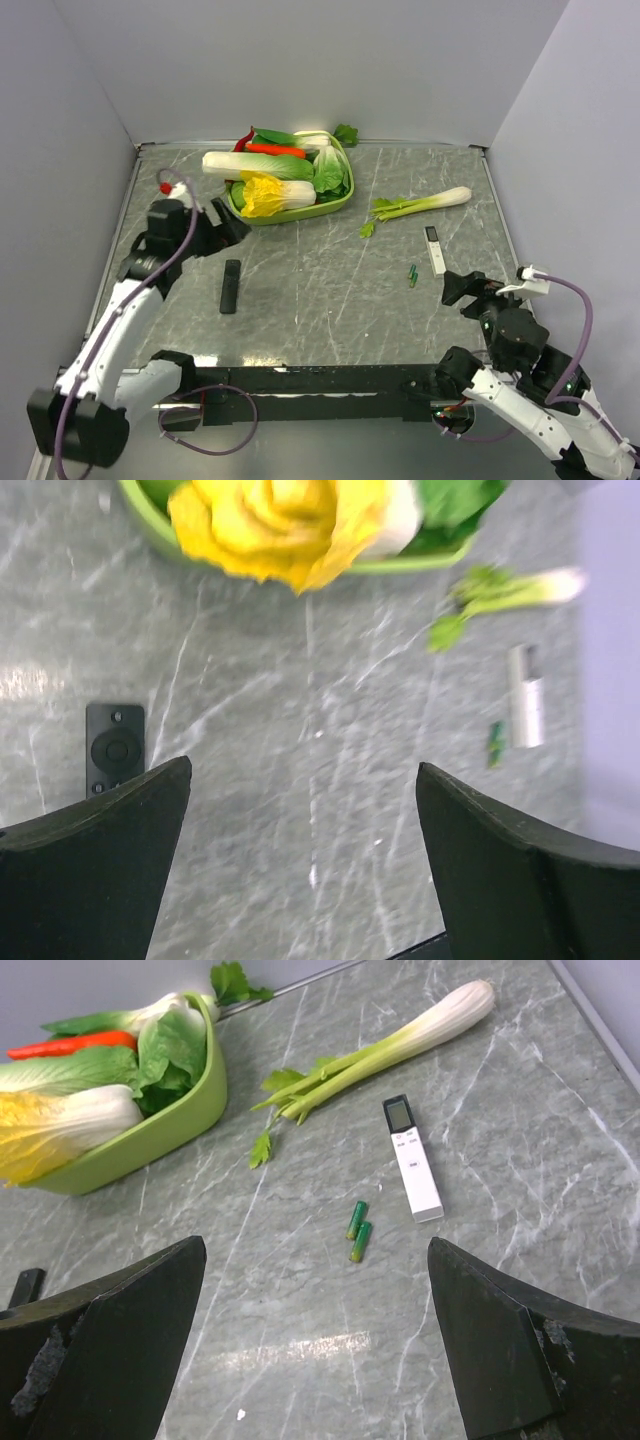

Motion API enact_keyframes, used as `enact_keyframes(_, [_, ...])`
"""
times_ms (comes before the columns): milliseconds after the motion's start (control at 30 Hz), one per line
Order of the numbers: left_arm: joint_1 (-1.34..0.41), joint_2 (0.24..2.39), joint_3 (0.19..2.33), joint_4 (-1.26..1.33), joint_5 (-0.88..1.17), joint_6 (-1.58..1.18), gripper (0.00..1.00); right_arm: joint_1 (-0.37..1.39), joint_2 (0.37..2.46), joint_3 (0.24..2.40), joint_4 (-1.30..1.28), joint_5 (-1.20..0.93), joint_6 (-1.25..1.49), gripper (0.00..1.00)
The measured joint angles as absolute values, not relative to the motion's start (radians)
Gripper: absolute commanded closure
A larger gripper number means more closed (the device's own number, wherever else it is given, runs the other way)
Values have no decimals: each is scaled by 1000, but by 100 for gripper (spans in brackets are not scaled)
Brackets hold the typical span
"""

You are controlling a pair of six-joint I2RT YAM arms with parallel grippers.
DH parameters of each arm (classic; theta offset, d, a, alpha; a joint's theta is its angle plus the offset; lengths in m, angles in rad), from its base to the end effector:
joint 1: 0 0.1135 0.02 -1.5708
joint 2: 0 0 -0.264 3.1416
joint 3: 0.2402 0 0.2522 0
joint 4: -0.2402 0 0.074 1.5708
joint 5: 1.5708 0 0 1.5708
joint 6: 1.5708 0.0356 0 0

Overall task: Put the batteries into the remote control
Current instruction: Turn over the remote control at the center of the board, then reset both arms

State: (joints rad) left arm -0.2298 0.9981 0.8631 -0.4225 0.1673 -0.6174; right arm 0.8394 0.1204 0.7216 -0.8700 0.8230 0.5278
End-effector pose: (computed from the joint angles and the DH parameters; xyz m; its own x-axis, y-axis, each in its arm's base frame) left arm 0.2132 -0.0560 0.3041 -0.6297 -0.4389 -0.6409 -0.0029 0.8264 -0.5631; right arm 0.0332 -0.0021 0.3072 -0.1704 0.3230 -0.9310 0.0600 0.9464 0.3173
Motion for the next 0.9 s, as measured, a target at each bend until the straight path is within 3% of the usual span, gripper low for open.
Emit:
enact_keyframes(233, [9, 764, 777, -361, 347, -627, 3, 839, 60, 722, -876, 838, 522, 0])
enact_keyframes(433, [40, 614, 747, -384, 360, -620, 3, 839, 73, 723, -867, 842, 488, 0])
enact_keyframes(900, [-42, 345, 660, -418, 60, -485, 3, 839, 483, 870, -736, 633, 350, 0])
